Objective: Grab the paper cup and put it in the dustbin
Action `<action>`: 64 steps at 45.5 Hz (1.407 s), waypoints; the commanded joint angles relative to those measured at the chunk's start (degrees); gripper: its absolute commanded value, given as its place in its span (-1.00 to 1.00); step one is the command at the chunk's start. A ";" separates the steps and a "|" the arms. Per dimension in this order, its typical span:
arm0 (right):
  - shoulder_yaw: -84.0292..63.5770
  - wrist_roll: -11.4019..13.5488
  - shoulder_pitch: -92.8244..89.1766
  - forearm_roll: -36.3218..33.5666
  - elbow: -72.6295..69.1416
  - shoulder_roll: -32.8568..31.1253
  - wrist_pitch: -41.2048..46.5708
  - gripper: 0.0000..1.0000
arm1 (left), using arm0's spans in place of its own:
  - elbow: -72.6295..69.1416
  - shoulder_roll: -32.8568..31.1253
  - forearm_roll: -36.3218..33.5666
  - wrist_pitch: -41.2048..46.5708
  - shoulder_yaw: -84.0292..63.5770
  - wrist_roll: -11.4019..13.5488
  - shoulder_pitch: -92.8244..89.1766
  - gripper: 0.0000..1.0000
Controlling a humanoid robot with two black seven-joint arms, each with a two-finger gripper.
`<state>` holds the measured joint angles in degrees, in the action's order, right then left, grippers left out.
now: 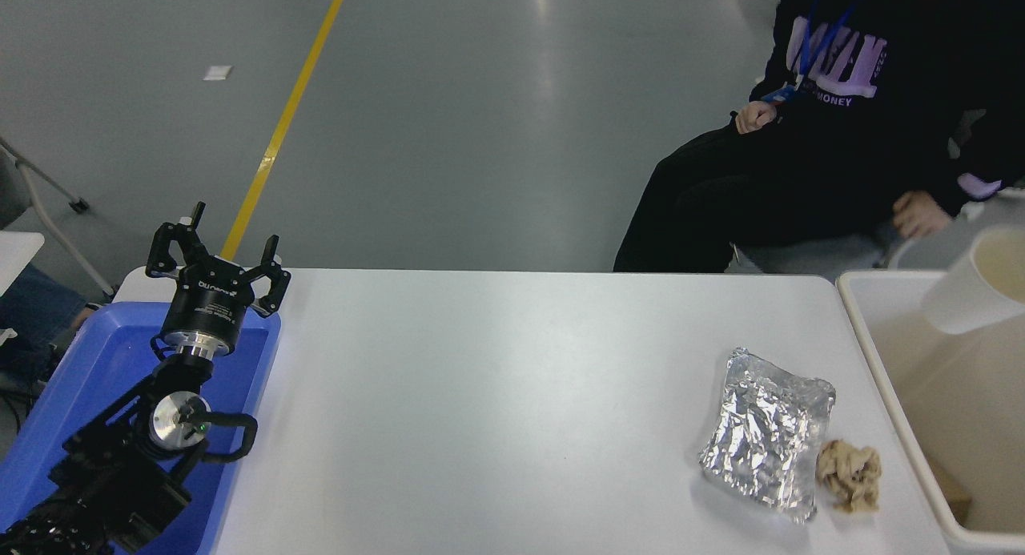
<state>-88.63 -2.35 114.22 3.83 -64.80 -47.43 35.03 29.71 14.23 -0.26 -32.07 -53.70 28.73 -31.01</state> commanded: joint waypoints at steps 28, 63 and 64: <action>36.33 0.07 -60.07 -1.28 37.09 6.64 -33.45 -1.00 | 0.00 0.01 0.00 -0.01 0.00 0.01 -0.01 0.96; 49.44 10.61 -76.60 -1.28 59.35 20.54 -34.77 -1.00 | 0.00 0.01 0.00 -0.01 0.00 0.01 -0.01 0.96; 49.52 10.79 -76.60 -1.28 59.26 20.54 -34.68 -1.00 | 0.00 0.01 0.00 -0.01 0.00 0.01 -0.01 0.96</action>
<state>-40.66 4.59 39.36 2.56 -7.66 -28.38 1.13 29.71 14.24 -0.27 -32.08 -53.71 28.74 -31.03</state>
